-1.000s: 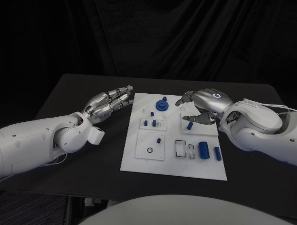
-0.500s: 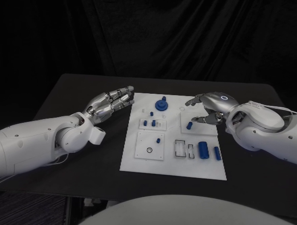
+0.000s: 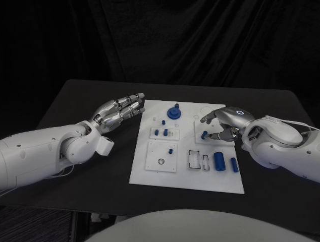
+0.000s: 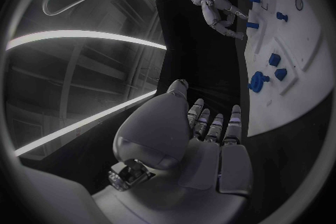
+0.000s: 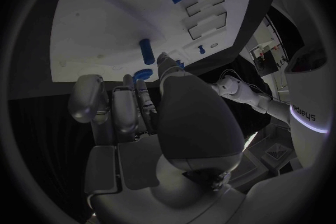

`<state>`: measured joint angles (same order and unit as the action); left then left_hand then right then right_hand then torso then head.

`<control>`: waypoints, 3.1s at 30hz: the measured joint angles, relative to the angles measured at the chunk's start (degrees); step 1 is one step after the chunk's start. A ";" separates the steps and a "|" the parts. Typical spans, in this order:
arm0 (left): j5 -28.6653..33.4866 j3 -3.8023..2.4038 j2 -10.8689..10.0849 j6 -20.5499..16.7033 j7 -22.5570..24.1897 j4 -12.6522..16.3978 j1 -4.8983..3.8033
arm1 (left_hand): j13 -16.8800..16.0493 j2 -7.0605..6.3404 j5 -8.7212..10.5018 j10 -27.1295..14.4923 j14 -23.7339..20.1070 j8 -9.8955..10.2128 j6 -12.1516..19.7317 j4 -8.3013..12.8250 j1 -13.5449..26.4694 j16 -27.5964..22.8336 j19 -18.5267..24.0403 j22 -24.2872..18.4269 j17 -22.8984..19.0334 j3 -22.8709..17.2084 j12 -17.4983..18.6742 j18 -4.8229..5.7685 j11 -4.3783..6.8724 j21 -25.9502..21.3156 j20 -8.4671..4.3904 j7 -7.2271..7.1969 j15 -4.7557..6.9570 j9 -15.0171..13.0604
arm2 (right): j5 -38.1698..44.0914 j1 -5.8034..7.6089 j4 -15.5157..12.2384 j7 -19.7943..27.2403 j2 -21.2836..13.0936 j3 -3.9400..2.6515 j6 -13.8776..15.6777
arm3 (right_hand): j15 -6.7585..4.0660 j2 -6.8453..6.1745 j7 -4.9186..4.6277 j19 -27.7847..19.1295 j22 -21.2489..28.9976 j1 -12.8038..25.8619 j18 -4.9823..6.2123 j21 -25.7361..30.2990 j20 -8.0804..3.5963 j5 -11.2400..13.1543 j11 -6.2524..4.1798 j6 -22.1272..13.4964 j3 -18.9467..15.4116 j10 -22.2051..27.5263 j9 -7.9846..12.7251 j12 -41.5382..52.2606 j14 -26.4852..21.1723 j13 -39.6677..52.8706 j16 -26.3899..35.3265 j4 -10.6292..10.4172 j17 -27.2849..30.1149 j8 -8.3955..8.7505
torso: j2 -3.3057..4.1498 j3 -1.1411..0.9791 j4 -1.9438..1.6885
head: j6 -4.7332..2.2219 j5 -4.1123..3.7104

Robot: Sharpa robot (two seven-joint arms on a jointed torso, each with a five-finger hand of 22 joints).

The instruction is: Assemble the parts on the task board

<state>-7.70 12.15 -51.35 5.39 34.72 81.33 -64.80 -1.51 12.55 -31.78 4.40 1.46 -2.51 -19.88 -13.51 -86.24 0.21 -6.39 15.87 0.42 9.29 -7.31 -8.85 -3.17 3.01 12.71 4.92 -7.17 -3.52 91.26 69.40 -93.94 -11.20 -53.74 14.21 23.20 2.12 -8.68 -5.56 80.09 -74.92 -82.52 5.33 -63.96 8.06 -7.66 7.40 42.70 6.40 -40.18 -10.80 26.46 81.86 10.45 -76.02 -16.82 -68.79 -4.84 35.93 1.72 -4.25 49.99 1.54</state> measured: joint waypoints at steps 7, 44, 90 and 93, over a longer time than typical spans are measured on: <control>0.00 0.00 0.16 0.06 -0.08 -0.13 0.08 | 0.00 0.00 0.00 0.00 0.00 0.00 0.00 0.00 0.00 0.00 0.00 0.00 -0.01 0.00 0.00 0.00 0.00 0.00 0.00 0.00 0.00 0.00 | -0.32 -0.21 0.05 0.36 0.33 -0.01 -0.17 | 0.15 -0.11 -0.31 0.29 0.00 0.41 0.01 -0.61 0.13 0.61 -0.41 1.37 0.06 -2.44 0.22 0.00 0.14 -0.59 -0.32 0.06 -0.29 -0.40 | 0.00 -0.02 -0.05 | 0.00 -0.34; 0.00 0.00 0.42 -0.37 -0.62 -0.49 0.34 | -0.30 0.00 0.00 1.14 0.21 -0.25 -1.12 0.08 0.00 0.22 -0.62 0.30 0.03 -1.03 -1.55 -0.92 -1.56 0.30 1.04 1.13 -0.21 -0.27 | -0.61 -1.78 2.14 1.77 2.17 -0.02 -0.13 | -1.85 3.26 -1.64 2.97 0.02 -7.86 -0.90 -7.07 -1.94 -9.52 -3.08 15.14 7.68 -16.58 -4.14 -2.68 2.12 -2.82 -2.98 4.03 -3.67 -5.44 | -0.07 0.01 -0.04 | 0.00 0.06; 0.01 0.00 1.27 0.27 0.02 -0.42 0.54 | -0.28 0.30 0.00 1.33 0.52 -0.48 -1.74 0.39 -0.30 0.44 -1.03 0.59 0.20 -2.46 -2.01 -0.90 -1.75 0.53 1.44 0.92 -0.52 -0.43 | 9.05 -1.53 -10.30 3.42 10.18 -0.07 0.62 | -2.42 2.26 -2.19 3.46 0.00 -10.85 -0.87 -8.19 -2.44 -5.00 -0.98 16.22 12.75 -20.12 -7.36 -5.13 2.30 -3.25 -2.98 8.13 -3.57 -5.31 | -0.05 0.14 -0.16 | 0.00 1.08; 0.01 0.00 1.27 0.33 0.03 -0.41 0.54 | -0.28 0.29 0.00 1.33 0.51 -0.48 -1.74 0.39 -0.30 0.44 -1.03 0.52 0.20 -2.46 -2.00 -0.90 -1.75 0.53 1.44 0.92 -0.51 -0.43 | 9.83 -2.02 -9.39 3.92 11.35 -0.07 0.36 | -2.42 1.99 -2.19 3.46 0.00 -10.62 -0.87 -8.19 -2.44 -5.22 -0.97 16.22 12.81 -20.12 -7.37 -5.23 2.30 -3.25 -2.98 8.19 -3.57 -5.17 | -0.10 0.14 -0.21 | 0.00 1.09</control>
<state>-7.69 12.15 -50.07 5.72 34.75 80.92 -64.26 -1.78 12.85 -31.78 5.73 1.97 -2.99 -21.62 -13.12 -86.54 0.65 -7.41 16.39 0.62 6.83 -9.31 -9.75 -4.92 3.53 14.15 5.84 -7.68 -3.95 101.09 67.37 -103.32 -7.28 -42.39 14.14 23.56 -0.31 -6.69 -7.75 83.54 -74.92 -93.14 4.46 -72.14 5.63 -12.87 6.43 58.93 19.21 -60.31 -18.16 21.23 84.16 7.21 -79.00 -8.63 -72.36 -10.01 35.83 1.86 -4.45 49.99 2.64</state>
